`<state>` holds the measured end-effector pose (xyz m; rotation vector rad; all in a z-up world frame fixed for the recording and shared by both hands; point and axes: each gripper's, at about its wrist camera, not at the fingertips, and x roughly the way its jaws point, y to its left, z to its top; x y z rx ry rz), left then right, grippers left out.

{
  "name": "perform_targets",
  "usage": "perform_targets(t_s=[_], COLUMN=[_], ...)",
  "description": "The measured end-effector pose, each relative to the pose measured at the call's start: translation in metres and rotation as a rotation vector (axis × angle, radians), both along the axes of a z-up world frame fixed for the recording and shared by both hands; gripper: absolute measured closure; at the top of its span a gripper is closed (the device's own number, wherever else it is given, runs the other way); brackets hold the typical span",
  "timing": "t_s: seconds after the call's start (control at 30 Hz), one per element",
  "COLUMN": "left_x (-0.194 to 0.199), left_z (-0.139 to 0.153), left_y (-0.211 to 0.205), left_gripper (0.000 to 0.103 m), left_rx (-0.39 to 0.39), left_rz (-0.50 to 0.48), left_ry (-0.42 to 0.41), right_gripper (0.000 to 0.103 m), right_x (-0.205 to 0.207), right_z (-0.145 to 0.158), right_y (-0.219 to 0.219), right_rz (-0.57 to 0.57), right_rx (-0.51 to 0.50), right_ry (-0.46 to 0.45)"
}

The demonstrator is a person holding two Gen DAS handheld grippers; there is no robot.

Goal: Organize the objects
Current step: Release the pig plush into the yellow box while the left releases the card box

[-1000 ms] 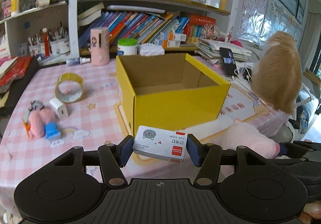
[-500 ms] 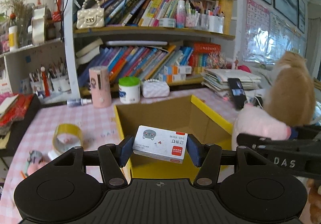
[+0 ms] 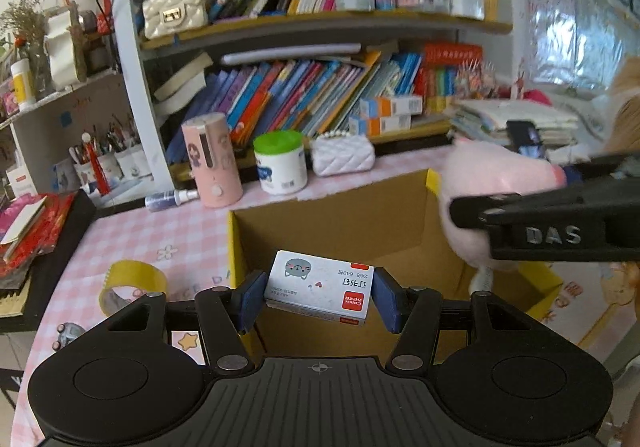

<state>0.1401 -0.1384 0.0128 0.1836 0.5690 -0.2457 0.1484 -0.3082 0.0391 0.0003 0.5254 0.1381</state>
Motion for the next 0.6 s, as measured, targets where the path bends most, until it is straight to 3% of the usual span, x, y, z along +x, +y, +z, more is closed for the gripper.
perform_targets(t_s=[0.33,0.6], left_x=[0.029,0.038], left_z=[-0.027,-0.042], left_y=[-0.02,-0.024], left_gripper=[0.047,0.047], left_rx=[0.059,0.086], left_rz=[0.032,0.051], left_ry=[0.112,0.177], right_gripper=[0.038,0.038], right_x=[0.076,0.103], right_z=[-0.033,-0.058], right_y=[0.018,0.036], right_rz=[0.215,0.326], right_rx=[-0.117,-0.215], right_ry=[0.176,0.265])
